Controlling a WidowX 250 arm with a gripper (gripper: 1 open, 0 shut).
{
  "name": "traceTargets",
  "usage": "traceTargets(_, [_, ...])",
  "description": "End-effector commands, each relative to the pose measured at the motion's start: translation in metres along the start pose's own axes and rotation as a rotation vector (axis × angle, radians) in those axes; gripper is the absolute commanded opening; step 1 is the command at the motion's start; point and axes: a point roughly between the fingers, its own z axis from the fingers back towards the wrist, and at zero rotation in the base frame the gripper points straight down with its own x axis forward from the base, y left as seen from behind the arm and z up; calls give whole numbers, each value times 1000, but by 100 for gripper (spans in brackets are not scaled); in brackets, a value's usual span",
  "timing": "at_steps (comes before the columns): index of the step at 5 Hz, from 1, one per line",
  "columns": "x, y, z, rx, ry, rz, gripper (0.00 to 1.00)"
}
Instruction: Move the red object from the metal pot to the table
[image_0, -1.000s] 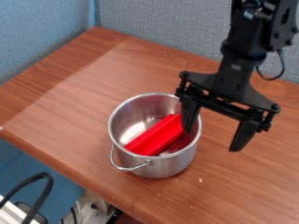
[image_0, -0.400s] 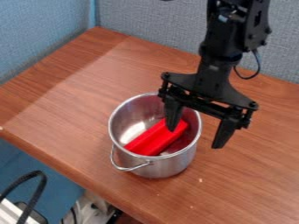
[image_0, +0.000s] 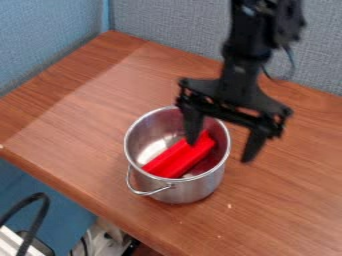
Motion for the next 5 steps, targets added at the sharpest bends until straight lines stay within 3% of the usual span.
traceTargets(1, [10,28,19,-28,-50,215,100])
traceTargets(3, [9,28,4,-18,-45,196,100])
traceTargets(5, [16,44,-23,-13,-54,167,100])
